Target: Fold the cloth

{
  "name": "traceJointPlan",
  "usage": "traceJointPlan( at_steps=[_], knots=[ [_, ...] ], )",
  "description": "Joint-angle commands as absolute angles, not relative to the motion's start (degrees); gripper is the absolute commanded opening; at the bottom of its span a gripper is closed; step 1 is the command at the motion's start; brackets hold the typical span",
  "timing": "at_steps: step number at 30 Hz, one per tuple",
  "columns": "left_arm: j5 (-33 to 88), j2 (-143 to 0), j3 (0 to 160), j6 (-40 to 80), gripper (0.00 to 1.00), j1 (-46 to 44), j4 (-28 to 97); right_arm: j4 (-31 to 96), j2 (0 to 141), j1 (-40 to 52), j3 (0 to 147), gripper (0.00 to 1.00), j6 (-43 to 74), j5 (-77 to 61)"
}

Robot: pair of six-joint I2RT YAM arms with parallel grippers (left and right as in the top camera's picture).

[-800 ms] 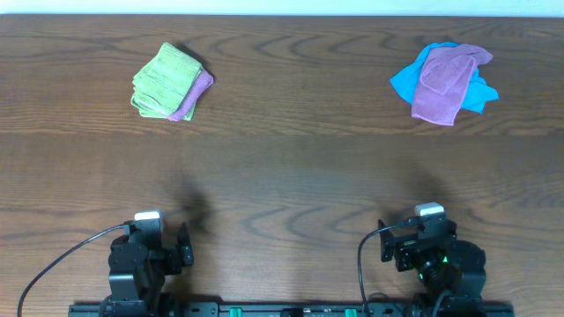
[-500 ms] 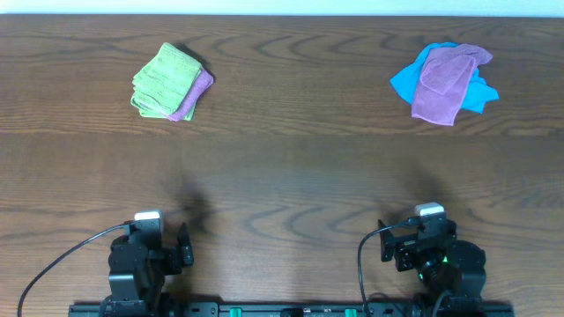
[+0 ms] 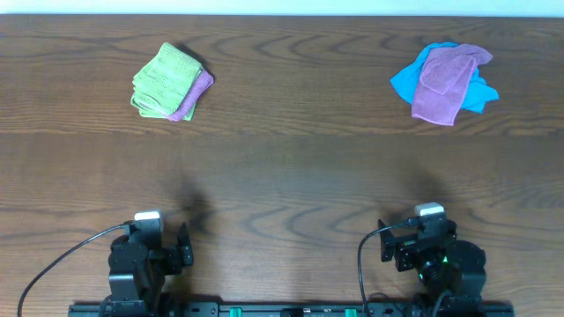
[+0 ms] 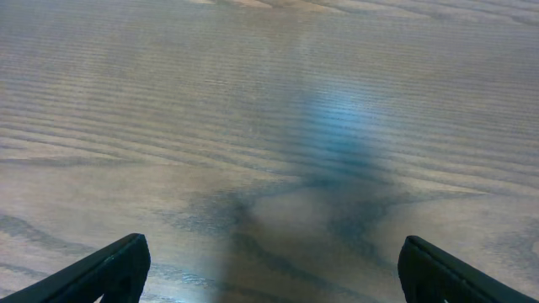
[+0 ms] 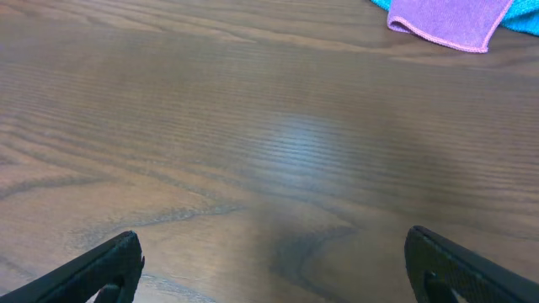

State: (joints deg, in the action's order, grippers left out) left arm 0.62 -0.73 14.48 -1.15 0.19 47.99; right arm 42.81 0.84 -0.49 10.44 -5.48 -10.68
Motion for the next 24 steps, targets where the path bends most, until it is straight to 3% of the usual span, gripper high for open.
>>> traceJointPlan(
  at_steps=[1, 19, 24],
  knots=[
    [-0.6, -0.2, 12.8, -1.8, 0.95, -0.1, 50.7, 43.1, 0.3, -0.2, 9.6, 0.99, -6.3, -10.5],
    [-0.6, -0.2, 12.8, -1.8, 0.95, -0.1, 50.7, 43.1, 0.4, -0.2, 9.6, 0.99, -6.0, -10.4],
    [-0.6, -0.2, 12.8, -1.8, 0.95, -0.1, 50.7, 43.0, 4.2, -2.7, 11.2, 0.99, 4.0, -7.3]
  ],
)
